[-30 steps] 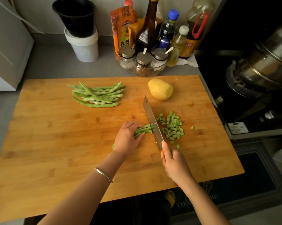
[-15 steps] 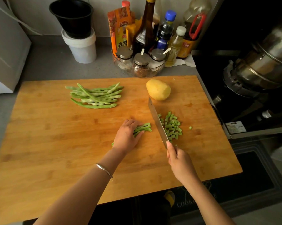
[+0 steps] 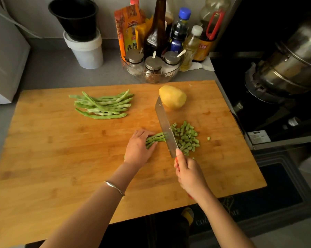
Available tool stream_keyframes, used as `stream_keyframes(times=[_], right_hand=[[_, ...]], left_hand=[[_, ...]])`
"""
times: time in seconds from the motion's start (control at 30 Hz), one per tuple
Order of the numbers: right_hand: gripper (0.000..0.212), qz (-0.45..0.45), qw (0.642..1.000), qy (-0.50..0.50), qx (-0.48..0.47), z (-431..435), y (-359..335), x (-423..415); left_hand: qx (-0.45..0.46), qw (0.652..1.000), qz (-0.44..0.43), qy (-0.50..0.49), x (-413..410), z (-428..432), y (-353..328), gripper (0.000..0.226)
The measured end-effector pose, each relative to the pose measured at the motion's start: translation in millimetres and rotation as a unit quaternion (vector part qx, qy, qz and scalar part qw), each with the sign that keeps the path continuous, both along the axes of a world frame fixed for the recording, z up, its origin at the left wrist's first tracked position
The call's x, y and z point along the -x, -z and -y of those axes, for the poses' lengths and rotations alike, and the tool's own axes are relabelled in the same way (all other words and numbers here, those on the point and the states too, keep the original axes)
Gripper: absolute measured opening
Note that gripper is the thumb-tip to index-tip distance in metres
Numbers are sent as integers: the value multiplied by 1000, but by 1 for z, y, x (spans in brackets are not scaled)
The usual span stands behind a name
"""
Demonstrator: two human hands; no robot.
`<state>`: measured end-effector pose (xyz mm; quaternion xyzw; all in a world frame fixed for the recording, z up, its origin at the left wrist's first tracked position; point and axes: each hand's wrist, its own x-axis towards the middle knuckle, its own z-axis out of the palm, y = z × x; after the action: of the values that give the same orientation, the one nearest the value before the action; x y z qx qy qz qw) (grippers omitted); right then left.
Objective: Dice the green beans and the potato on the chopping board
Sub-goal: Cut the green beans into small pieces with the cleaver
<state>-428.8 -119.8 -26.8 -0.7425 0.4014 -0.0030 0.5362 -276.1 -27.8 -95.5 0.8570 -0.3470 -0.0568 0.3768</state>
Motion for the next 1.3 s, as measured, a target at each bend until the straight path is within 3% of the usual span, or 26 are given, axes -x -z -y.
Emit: stream_keyframes(times=[0.43,0.73,0.9,1.07,1.3], right_hand=[[61,-56,998,13,-5,-6,3,-16],[51,-73,993,-15,92,0,-2,8],[56,-18,999,20,28,1,-5,11],[56,-9,1000,1,-6,-4,-7,8],[58,-42,999,5,-12,-12,2,4]], left_hand=[[5,999,-39,0,0,-2,-5,24],[-9,1000,-7,8,0,-2,-7,28],[-64,998,13,10,-1,-9,-11,49],[-15,1000,-7,6,1,-15,-5,29],[5,1000,-28,3,1,-14,-1,25]])
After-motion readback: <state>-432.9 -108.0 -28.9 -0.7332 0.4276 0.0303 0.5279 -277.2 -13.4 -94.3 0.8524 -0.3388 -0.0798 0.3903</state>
